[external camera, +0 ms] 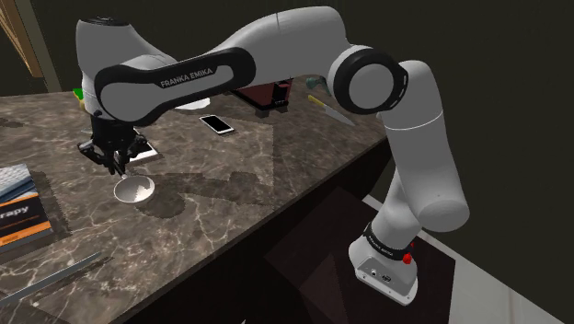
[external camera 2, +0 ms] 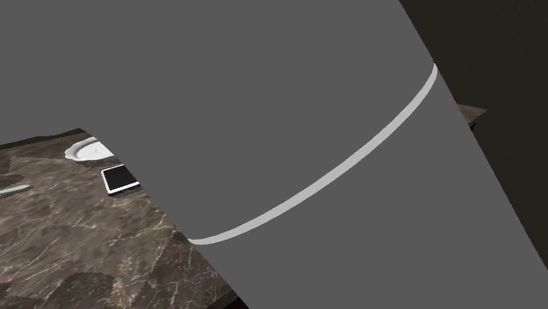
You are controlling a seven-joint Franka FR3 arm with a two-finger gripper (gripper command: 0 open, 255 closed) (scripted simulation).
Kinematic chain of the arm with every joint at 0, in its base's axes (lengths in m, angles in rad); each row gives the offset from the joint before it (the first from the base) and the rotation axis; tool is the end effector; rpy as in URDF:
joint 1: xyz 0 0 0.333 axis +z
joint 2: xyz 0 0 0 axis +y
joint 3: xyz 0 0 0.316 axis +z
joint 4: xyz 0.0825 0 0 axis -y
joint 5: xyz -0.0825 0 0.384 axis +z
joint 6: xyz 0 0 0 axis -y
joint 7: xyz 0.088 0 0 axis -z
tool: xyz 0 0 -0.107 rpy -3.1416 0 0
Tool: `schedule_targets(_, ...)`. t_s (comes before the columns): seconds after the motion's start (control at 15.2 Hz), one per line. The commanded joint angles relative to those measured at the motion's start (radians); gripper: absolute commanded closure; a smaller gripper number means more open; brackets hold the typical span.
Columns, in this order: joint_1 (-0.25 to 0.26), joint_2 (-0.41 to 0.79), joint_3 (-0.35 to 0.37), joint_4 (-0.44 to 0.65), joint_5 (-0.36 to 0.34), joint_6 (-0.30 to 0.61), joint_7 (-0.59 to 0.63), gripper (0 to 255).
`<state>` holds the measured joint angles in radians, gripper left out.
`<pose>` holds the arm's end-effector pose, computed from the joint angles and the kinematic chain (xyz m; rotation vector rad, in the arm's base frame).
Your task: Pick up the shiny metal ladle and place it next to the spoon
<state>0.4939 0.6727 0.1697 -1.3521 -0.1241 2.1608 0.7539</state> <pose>0.6065 0.4318 0.3453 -3.0438 0.1108 -0.1741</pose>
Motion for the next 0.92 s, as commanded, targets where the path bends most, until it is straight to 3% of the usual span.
schedule_targets(0.0,0.0,0.0,0.0,-0.001,0.0,0.001,0.0,255)
schedule_targets(0.2,0.0,0.0,0.0,-0.001,0.0,0.001,0.0,255)
schedule_targets(0.26,0.0,0.0,0.0,-0.001,0.0,0.001,0.0,0)
schedule_targets(0.59,0.0,0.0,0.0,-0.001,0.0,0.001,0.0,0)
schedule_targets(0.86,-0.005,-0.067,0.007,0.017,0.011,-0.083,-0.006,0)
